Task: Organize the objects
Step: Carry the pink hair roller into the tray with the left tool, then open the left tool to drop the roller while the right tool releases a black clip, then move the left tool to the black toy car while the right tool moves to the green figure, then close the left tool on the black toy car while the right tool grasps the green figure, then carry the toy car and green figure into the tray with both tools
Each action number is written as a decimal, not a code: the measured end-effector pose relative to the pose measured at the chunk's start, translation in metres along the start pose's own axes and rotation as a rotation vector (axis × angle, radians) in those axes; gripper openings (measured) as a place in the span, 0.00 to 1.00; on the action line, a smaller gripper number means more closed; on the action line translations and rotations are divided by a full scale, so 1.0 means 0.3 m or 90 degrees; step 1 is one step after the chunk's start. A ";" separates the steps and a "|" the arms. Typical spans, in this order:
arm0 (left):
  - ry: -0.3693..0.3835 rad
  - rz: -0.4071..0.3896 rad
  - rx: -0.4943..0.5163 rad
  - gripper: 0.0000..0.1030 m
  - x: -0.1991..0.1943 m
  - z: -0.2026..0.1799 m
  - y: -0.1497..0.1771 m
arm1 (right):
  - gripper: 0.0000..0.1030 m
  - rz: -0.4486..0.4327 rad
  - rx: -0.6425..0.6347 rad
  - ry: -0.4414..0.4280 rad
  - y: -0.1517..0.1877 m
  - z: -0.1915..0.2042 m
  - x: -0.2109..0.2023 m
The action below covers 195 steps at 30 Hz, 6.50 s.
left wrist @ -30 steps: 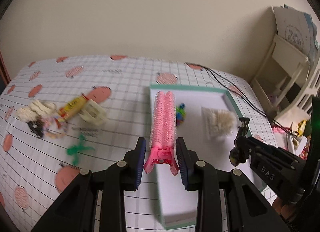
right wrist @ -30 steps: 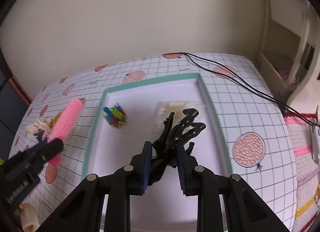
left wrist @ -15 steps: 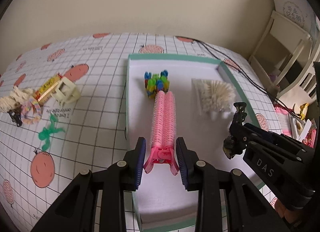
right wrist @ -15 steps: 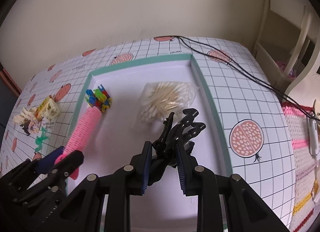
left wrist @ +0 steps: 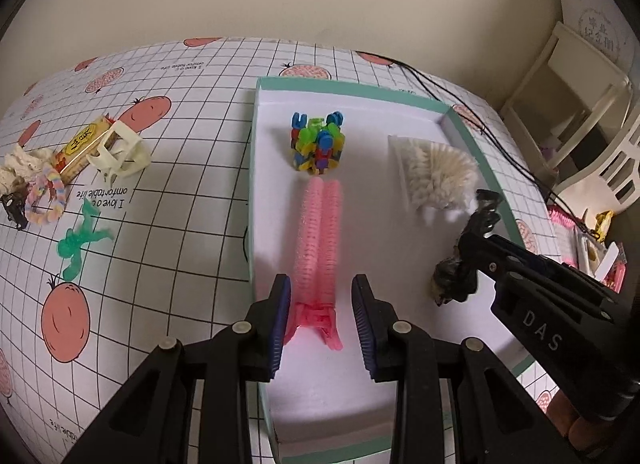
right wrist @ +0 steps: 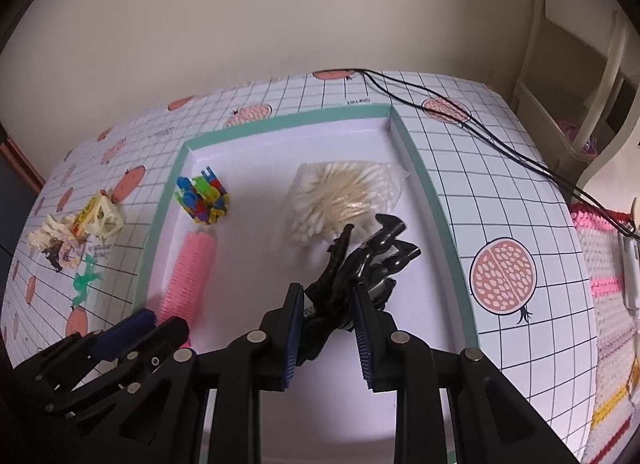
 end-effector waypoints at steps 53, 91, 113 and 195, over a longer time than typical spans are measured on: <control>-0.115 -0.142 -0.115 1.00 -0.193 0.401 -0.068 | 1.00 -0.068 -0.017 -0.037 -0.038 0.159 -0.041; -0.209 -0.089 -0.283 1.00 -0.250 1.114 0.134 | 1.00 0.005 -0.161 -0.151 0.181 0.834 0.127; -0.217 -0.080 -0.267 0.81 -0.157 1.144 0.047 | 0.92 0.039 -0.205 -0.132 0.254 0.899 0.228; -0.093 0.073 -0.314 0.32 -0.178 0.922 0.173 | 0.40 -0.006 -0.149 -0.180 0.092 0.706 0.010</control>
Point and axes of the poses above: each gripper's, at about its wrist camera, not at the fingertips, and x roughly the way its jaws point, z to its left, y to its underside, the point moved 9 cm from there along x, roughly the way its jaws point, and after that the axes turned 10 degrees about x, right-handed, at the moved point
